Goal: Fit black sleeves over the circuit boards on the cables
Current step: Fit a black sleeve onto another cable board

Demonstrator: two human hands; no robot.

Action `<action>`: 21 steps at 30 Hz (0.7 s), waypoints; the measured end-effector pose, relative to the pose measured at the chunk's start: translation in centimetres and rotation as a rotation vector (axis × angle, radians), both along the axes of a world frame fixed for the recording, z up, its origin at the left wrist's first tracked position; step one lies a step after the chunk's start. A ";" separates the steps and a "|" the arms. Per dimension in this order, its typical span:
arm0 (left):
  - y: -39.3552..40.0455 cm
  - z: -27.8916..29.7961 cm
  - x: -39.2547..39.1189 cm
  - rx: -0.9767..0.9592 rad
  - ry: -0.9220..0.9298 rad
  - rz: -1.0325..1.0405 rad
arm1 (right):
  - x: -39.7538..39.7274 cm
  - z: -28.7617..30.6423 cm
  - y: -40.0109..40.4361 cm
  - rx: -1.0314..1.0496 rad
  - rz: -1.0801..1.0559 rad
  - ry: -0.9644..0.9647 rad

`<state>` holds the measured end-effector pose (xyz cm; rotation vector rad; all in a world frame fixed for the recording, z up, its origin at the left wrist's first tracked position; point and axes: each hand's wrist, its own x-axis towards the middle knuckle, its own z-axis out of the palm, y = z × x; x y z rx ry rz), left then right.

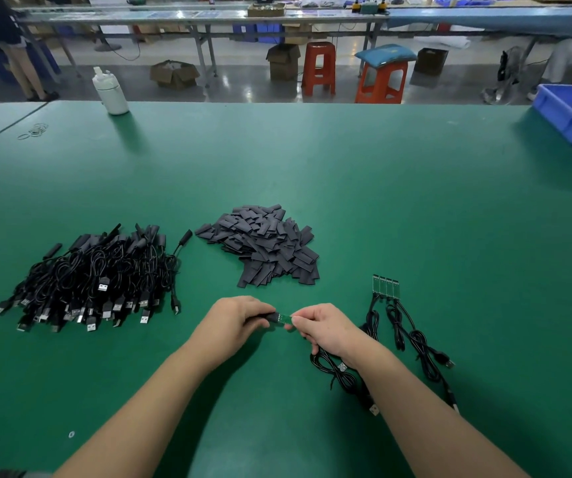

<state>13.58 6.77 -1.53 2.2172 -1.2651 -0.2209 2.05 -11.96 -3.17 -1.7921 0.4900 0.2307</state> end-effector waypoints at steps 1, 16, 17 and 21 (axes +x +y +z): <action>0.0 0.2 0.1 0.025 -0.035 -0.029 | 0.0 0.0 0.0 -0.005 -0.001 0.003; -1.2 0.8 -2.5 0.016 -0.412 -0.002 | -0.1 0.2 -0.1 0.202 -0.033 -0.030; -1.0 0.6 -2.4 -0.007 -0.431 0.006 | -0.1 0.3 -0.2 0.225 -0.024 -0.029; -0.6 0.0 -2.4 0.008 -0.386 -0.061 | -0.4 0.6 -0.4 0.160 0.019 -0.031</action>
